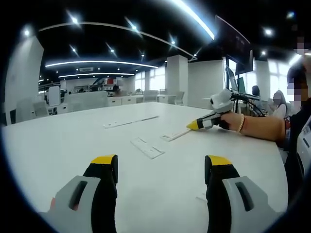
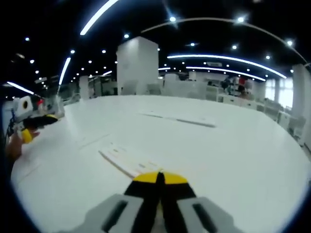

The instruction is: Locate the socket holder cover, grip the socket holder cover, clip it into the socket holder slot.

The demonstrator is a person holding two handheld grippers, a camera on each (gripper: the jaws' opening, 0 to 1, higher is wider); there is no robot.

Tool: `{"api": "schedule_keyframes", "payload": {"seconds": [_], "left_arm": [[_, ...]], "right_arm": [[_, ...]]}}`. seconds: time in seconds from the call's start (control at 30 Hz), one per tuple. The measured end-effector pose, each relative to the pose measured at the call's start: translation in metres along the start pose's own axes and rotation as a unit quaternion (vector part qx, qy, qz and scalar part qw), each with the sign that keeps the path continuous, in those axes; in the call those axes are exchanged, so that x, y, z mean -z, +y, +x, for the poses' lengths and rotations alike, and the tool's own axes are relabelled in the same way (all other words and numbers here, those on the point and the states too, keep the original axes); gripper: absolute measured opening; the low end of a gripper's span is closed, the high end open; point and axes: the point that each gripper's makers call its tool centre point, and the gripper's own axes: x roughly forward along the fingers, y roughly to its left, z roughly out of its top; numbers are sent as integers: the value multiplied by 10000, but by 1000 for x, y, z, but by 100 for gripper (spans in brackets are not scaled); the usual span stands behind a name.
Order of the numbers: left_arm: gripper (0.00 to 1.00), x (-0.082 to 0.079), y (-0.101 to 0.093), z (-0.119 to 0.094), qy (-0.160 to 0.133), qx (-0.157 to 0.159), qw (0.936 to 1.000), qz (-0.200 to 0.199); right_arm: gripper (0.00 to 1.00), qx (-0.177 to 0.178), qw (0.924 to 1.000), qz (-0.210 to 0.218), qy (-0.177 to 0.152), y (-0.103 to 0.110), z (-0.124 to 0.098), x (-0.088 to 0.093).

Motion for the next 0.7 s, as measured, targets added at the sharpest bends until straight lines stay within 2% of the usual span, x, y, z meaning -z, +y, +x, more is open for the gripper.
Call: {"api": "schedule_keyframes", "payload": {"seconds": [0.27, 0.6, 0.7], "left_arm": [[73, -2, 0, -1, -28, -4, 10000, 10], [73, -3, -1, -1, -46, 17, 10000, 37], [73, -5, -2, -2, -86, 33, 9999, 53]], "right_arm": [[4, -53, 9999, -85, -19, 7, 3, -1], [4, 73, 9998, -211, -13, 6, 5, -1], [8, 179, 9994, -292, -5, 3, 5, -2]]}}
